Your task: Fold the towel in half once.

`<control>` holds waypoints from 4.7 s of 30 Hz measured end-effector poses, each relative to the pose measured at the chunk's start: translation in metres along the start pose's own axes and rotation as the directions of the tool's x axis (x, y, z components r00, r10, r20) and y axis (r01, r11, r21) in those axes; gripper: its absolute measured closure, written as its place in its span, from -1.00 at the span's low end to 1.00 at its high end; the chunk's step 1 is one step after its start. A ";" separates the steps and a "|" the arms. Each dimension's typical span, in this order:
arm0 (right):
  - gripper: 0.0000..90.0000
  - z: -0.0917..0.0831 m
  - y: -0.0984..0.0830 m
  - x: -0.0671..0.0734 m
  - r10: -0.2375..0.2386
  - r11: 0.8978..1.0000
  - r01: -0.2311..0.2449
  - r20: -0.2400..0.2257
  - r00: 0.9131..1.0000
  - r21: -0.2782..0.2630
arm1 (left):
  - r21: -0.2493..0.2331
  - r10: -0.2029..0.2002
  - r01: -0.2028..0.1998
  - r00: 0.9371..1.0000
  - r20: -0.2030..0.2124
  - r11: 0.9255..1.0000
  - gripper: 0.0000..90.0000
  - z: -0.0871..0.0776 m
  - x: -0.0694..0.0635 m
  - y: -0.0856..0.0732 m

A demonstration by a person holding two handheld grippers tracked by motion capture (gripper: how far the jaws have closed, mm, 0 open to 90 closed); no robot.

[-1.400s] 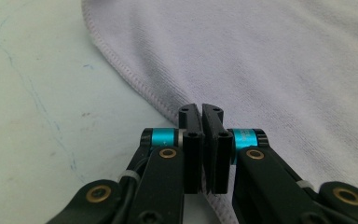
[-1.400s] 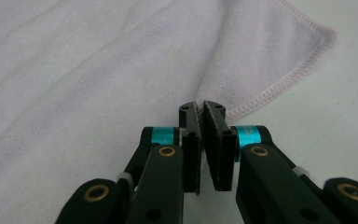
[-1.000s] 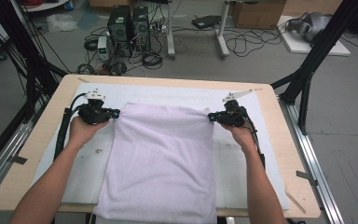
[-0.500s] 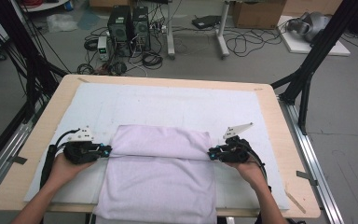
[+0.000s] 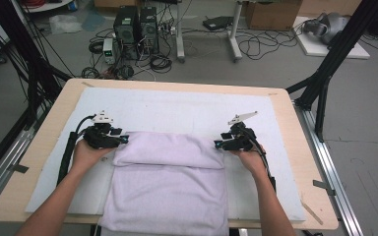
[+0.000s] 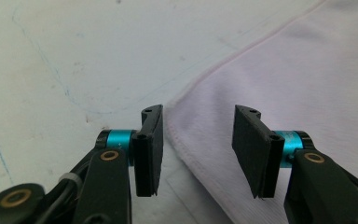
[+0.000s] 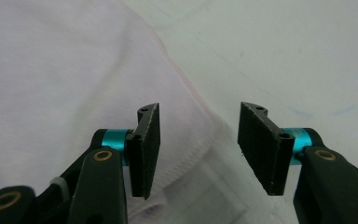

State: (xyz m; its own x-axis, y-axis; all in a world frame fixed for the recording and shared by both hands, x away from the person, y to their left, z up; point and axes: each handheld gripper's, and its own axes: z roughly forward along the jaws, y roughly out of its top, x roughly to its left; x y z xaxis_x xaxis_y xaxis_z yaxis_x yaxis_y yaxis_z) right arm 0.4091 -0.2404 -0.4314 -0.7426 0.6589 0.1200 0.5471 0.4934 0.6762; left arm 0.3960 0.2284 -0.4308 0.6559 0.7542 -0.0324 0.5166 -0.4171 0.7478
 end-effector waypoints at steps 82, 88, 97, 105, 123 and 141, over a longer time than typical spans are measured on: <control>0.90 -0.078 0.097 -0.044 -0.087 0.982 0.110 0.154 0.984 -0.153 | -0.202 0.008 -0.046 0.983 -0.183 0.978 0.90 -0.036 0.022 0.126; 0.22 -0.064 0.087 -0.051 -0.022 0.986 0.047 0.151 0.988 -0.163 | -0.130 -0.032 0.008 0.983 -0.181 0.991 0.35 -0.030 0.037 0.101; 0.14 -0.041 0.029 -0.018 -0.082 0.993 0.088 0.079 0.994 -0.081 | -0.087 0.013 -0.019 0.998 -0.068 0.996 0.24 -0.024 0.015 0.034; 0.19 -0.018 -0.003 0.013 -0.127 0.991 0.127 -0.010 0.992 -0.052 | -0.059 0.080 -0.076 0.995 0.066 0.995 0.28 -0.015 -0.015 -0.005; 0.93 -0.026 -0.004 0.026 -0.163 0.984 0.156 -0.078 0.984 -0.084 | -0.082 0.103 -0.094 0.988 0.115 0.992 0.96 -0.025 -0.025 -0.002; 0.45 -0.063 -0.064 0.095 -0.255 0.962 0.231 -0.178 0.950 -0.143 | -0.095 0.210 -0.197 0.964 0.161 0.976 0.44 -0.090 -0.075 -0.056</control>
State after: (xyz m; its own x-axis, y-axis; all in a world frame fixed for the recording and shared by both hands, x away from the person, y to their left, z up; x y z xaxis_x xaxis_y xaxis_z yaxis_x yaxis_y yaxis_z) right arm 0.2795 -0.2455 -0.4174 -0.9141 0.3993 0.0710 0.2992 0.5458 0.7826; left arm 0.2688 0.2410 -0.4108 0.8299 0.5576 0.0190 0.3225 -0.5071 0.7993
